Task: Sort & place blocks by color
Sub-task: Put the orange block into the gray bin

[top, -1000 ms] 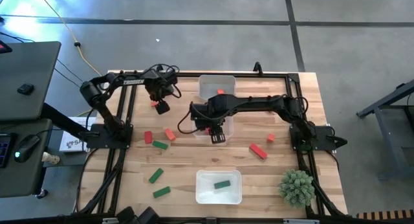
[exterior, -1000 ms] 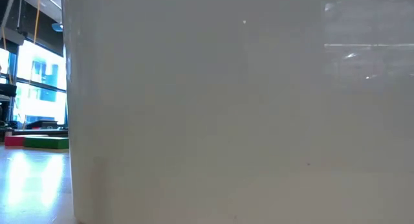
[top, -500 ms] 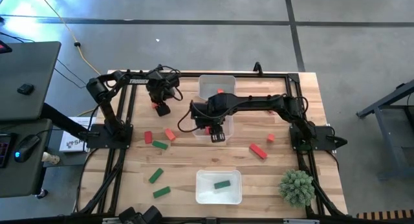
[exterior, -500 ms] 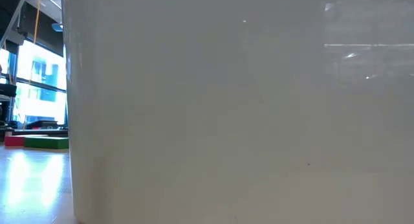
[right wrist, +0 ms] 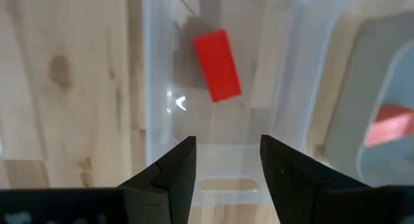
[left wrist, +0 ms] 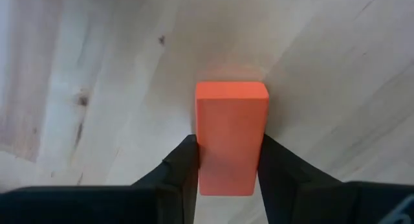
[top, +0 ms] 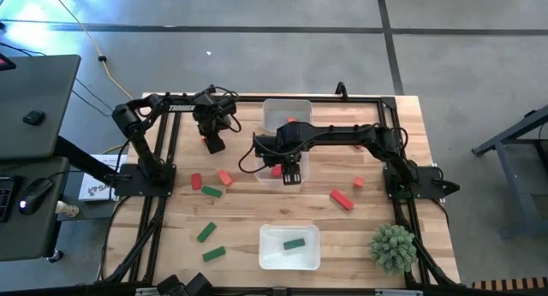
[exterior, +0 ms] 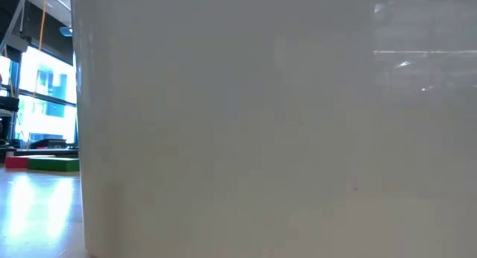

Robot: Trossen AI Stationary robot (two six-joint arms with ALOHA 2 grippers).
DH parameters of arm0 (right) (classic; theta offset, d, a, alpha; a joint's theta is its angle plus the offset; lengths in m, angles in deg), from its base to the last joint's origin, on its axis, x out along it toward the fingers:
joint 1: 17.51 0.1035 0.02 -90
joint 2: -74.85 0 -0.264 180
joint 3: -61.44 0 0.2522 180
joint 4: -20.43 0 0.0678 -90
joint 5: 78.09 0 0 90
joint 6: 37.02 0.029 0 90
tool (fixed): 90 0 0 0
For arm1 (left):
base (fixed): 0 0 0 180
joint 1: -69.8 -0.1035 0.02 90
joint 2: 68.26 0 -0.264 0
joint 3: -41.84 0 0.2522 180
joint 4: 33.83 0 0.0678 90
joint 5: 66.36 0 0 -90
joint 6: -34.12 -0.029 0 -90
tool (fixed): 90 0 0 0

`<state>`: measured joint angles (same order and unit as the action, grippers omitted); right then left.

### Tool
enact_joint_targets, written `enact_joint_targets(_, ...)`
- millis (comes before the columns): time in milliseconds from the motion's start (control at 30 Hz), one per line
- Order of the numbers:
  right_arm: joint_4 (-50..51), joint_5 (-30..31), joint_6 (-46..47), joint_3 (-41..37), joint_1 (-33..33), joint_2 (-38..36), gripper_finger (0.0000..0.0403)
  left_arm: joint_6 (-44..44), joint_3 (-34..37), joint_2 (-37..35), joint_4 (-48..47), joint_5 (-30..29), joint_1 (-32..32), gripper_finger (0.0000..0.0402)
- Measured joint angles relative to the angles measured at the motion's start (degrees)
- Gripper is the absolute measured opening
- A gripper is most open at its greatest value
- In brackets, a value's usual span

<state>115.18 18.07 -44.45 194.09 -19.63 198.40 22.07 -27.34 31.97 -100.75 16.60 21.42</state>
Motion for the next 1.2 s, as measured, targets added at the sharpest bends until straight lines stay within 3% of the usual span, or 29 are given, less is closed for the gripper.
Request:
enact_joint_targets(200, 1.8, 3.3, 2.8, 0.0, -1.0, -0.5, 0.0161, 1.2, -0.1, -5.9, 0.3, 0.8, 0.0, 0.0098)
enact_joint_targets(533, 2.7, 10.8, 10.3, 0.0, -3.4, -5.2, 0.0161, 1.6, -0.1, -17.4, 4.8, 8.1, 0.1, 0.0098)
enact_joint_targets(867, 5.0, 15.0, 12.0, 0.0, -6.3, -9.0, 0.0161, 4.7, -0.2, -23.6, 17.2, 18.4, 0.4, 0.0098)
enact_joint_targets(1200, 7.6, 16.6, 12.0, 0.0, -10.1, -11.7, 0.0161, 9.1, -0.2, -23.8, 33.7, 22.1, 3.0, 0.0102)
